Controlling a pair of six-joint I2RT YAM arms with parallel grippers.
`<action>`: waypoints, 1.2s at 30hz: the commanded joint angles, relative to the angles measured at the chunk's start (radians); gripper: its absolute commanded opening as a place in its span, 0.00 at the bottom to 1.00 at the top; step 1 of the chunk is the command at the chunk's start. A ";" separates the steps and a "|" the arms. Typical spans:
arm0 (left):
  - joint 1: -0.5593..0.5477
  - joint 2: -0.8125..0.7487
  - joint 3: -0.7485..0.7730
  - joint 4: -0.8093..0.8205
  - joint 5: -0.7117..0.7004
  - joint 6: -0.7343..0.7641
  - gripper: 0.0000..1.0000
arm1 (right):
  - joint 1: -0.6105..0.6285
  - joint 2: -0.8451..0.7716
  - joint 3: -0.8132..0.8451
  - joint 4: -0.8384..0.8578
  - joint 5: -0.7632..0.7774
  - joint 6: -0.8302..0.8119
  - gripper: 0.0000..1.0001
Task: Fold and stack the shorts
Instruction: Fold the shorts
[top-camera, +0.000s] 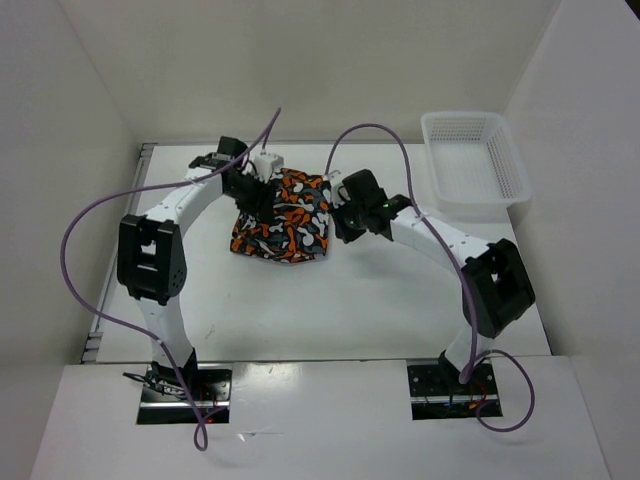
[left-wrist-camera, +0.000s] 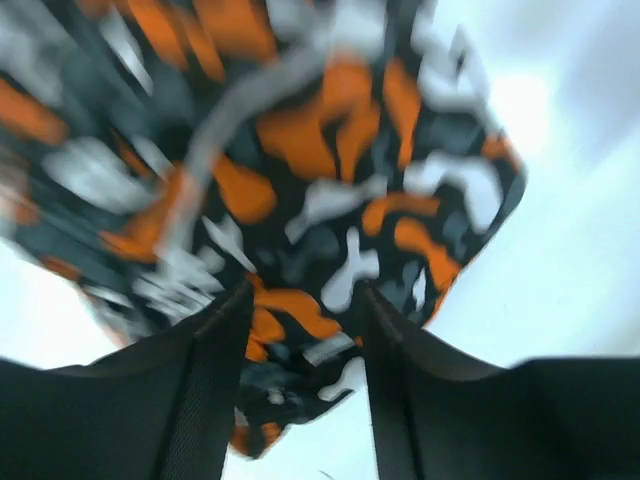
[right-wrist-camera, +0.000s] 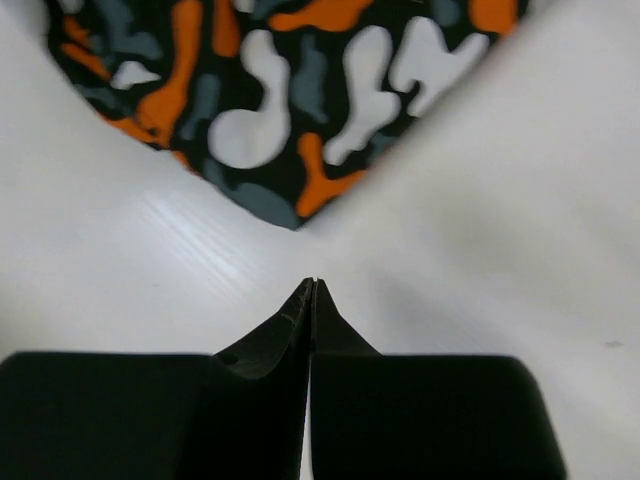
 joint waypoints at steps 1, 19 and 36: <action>0.003 0.023 -0.126 -0.014 0.023 0.019 0.51 | -0.070 -0.018 0.049 -0.034 0.067 -0.061 0.00; -0.026 0.041 -0.283 0.106 -0.073 0.008 0.84 | -0.163 -0.182 0.045 -0.082 0.170 -0.143 0.04; 0.095 -0.230 -0.212 0.094 -0.116 -0.124 1.00 | -0.195 -0.135 -0.018 0.037 -0.137 0.239 0.64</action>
